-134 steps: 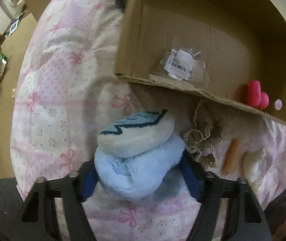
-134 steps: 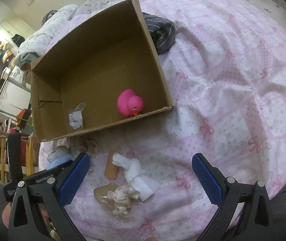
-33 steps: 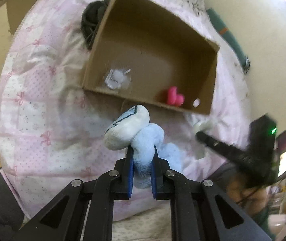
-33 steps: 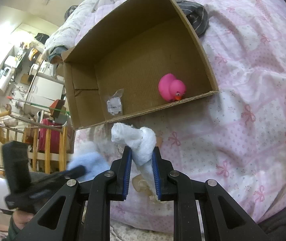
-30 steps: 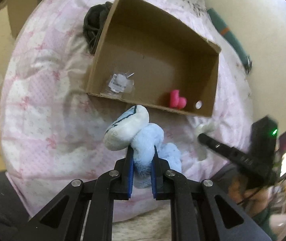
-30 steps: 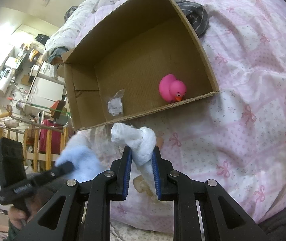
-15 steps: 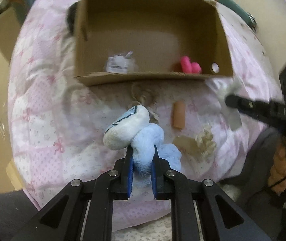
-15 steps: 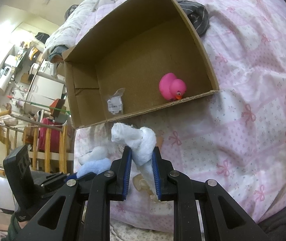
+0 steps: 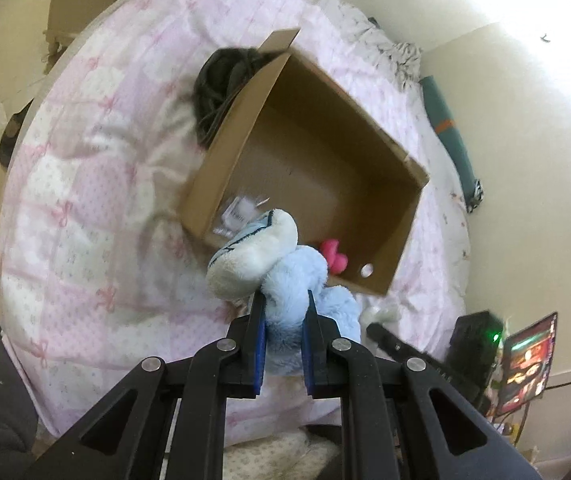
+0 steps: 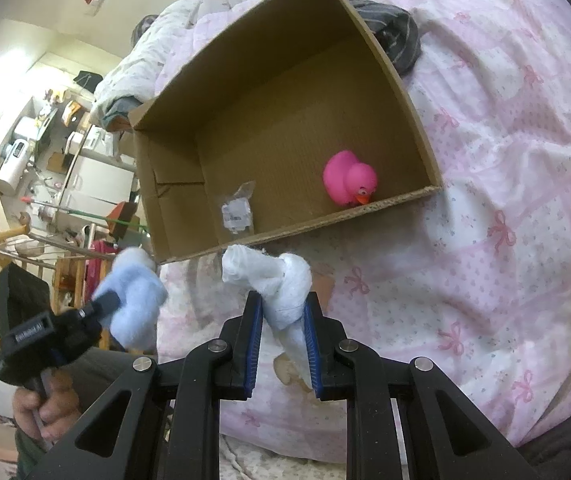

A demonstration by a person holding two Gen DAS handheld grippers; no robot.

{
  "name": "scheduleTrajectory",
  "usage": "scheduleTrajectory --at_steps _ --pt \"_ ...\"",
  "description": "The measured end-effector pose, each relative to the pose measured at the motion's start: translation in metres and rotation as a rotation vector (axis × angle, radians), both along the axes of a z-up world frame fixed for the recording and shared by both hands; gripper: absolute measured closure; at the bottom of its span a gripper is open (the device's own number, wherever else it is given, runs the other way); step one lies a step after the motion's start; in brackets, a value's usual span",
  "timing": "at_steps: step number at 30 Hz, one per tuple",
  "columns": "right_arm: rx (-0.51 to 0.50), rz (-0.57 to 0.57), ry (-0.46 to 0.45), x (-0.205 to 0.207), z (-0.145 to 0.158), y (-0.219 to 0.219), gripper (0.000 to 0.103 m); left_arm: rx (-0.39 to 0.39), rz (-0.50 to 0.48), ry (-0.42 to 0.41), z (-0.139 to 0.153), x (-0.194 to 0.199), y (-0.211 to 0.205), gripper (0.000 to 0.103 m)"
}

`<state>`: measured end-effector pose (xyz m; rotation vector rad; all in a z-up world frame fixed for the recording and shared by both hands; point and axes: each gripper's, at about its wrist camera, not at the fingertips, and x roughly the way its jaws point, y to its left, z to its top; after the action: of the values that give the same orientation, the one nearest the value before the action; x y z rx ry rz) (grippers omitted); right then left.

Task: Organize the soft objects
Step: 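Carry the blue plush and white cloth toward the cardboard box with both tools, then open the left tool releasing the plush into the box while the right tool lowers the cloth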

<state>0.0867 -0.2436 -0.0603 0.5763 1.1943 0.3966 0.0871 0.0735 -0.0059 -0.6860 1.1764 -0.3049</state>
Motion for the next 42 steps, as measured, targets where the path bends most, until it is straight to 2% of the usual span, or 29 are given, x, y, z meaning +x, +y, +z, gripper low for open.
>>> scheduleTrajectory --at_steps 6,9,13,16,19,21,24,27,29,30,34,36,37,38,42 --pt "0.074 -0.001 -0.057 -0.003 0.017 -0.009 0.081 0.012 0.064 0.025 0.013 0.023 0.006 0.09" --pt "0.093 -0.017 -0.076 -0.001 0.026 -0.015 0.081 -0.005 0.061 0.057 0.012 0.039 0.002 0.09" --pt "0.125 -0.031 -0.09 0.01 0.038 -0.023 0.081 0.003 0.042 0.05 0.013 0.062 -0.009 0.089" --pt "0.098 -0.028 -0.11 0.023 0.048 -0.026 0.081 -0.003 0.023 0.091 0.003 0.079 -0.02 0.089" --pt "0.084 -0.028 -0.115 0.042 0.053 -0.027 0.081 0.044 0.01 0.13 -0.01 0.094 -0.033 0.089" --pt "0.066 -0.028 -0.122 0.053 0.054 -0.027 0.081 0.134 0.003 0.183 -0.021 0.102 -0.044 0.089" --pt "0.036 -0.027 -0.119 0.069 0.05 -0.024 0.081 0.181 -0.029 0.238 -0.038 0.111 -0.058 0.089" --pt "0.03 -0.031 -0.112 0.076 0.041 -0.021 0.081 0.269 -0.059 0.279 -0.051 0.12 -0.074 0.089" --pt "0.031 -0.032 -0.1 0.078 0.032 -0.02 0.081 0.281 -0.075 0.301 -0.058 0.126 -0.082 0.085" --pt "0.031 -0.032 -0.09 0.078 0.028 -0.02 0.081 0.254 -0.088 0.309 -0.063 0.13 -0.088 0.085" --pt "0.005 -0.026 -0.082 0.079 0.02 -0.02 0.081 0.163 -0.106 0.29 -0.066 0.143 -0.103 0.07" --pt "-0.009 -0.021 -0.092 0.081 0.021 -0.018 0.081 0.157 -0.096 0.261 -0.063 0.149 -0.108 0.049" --pt "-0.008 -0.021 -0.094 0.082 0.021 -0.019 0.081 0.147 -0.093 0.249 -0.063 0.154 -0.11 0.034" --pt "-0.007 -0.022 -0.095 0.082 0.021 -0.019 0.081 0.14 -0.096 0.239 -0.062 0.157 -0.113 0.031" --pt "-0.003 -0.031 -0.098 0.085 0.02 -0.022 0.081 0.146 -0.152 0.24 -0.066 0.169 -0.127 0.031"
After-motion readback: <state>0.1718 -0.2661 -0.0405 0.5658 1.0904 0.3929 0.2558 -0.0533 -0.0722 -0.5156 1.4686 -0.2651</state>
